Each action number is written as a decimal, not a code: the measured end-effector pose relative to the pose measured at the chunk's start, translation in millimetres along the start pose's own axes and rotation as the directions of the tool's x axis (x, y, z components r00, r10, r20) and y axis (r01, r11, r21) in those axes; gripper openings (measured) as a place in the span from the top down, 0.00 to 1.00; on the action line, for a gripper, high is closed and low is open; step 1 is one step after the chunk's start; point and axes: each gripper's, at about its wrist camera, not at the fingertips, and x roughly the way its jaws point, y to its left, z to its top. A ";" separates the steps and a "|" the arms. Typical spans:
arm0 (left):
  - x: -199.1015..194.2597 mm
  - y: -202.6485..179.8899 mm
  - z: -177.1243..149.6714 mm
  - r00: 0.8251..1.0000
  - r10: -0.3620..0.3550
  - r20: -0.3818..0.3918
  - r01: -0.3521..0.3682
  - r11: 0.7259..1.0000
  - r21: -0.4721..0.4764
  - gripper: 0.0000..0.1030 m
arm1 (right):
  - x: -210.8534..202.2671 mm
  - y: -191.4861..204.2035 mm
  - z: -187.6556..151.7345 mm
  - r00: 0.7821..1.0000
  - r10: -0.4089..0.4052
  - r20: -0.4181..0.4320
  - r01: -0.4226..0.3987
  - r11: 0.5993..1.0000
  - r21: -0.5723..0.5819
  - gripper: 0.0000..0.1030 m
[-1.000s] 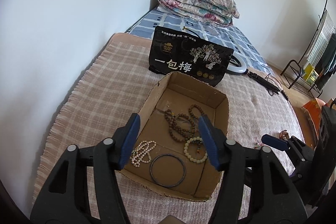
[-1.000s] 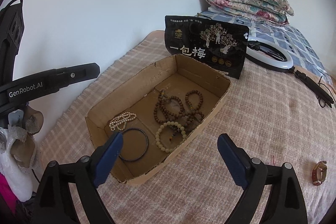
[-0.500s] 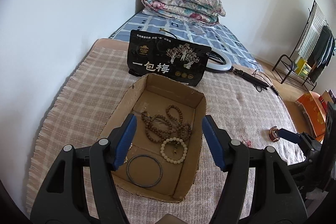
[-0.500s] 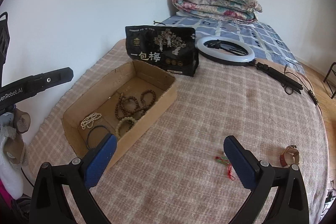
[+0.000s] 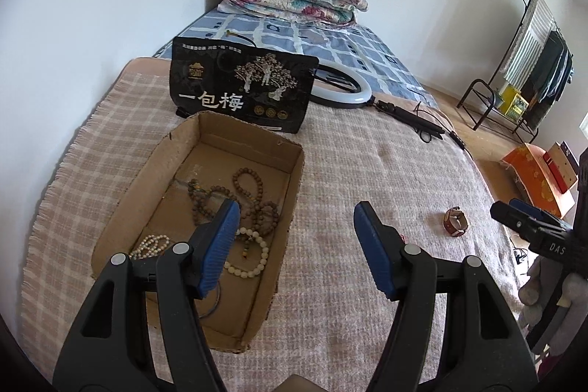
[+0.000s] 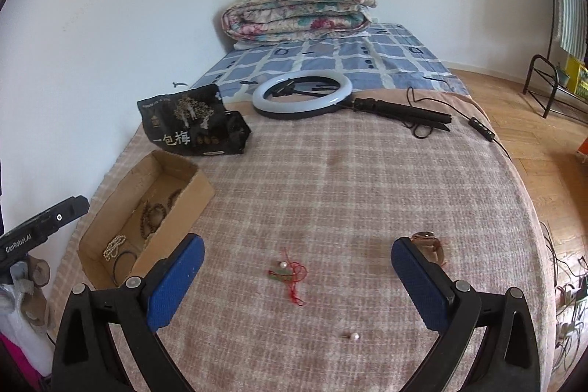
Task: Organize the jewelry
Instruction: 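Withdraw both tools from the box toward the remaining jewelry on the bed, then move the left tool to the jade pendant while the right tool approaches the red watch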
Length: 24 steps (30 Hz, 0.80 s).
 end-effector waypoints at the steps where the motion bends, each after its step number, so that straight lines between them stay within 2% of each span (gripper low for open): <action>1: 3.5 -5.8 -1.9 1.000 -0.005 -0.008 0.005 1.000 0.008 0.35 | -0.5 -7.0 0.7 1.000 -0.011 0.000 0.011 1.000 0.007 0.00; 8: 24.5 -34.0 -17.4 0.997 -0.047 -0.061 0.048 0.999 0.011 0.35 | -0.3 -52.8 -0.8 0.999 -0.050 -0.015 0.051 0.996 0.068 0.00; 13: 37.1 -52.4 -33.7 0.995 -0.065 -0.079 0.066 0.998 0.003 0.35 | 4.1 -78.4 -5.8 0.998 -0.054 -0.034 0.056 0.997 0.058 0.00; 18: 47.3 -74.1 -44.2 0.997 -0.049 -0.065 0.052 0.997 0.049 0.35 | 15.2 -96.4 -12.6 0.997 -0.060 -0.052 0.060 0.998 0.003 0.00; 24: 64.6 -97.2 -55.0 0.998 -0.047 -0.049 0.050 0.996 0.073 0.35 | 32.5 -119.4 -19.5 0.996 -0.060 -0.071 0.060 0.998 -0.008 0.00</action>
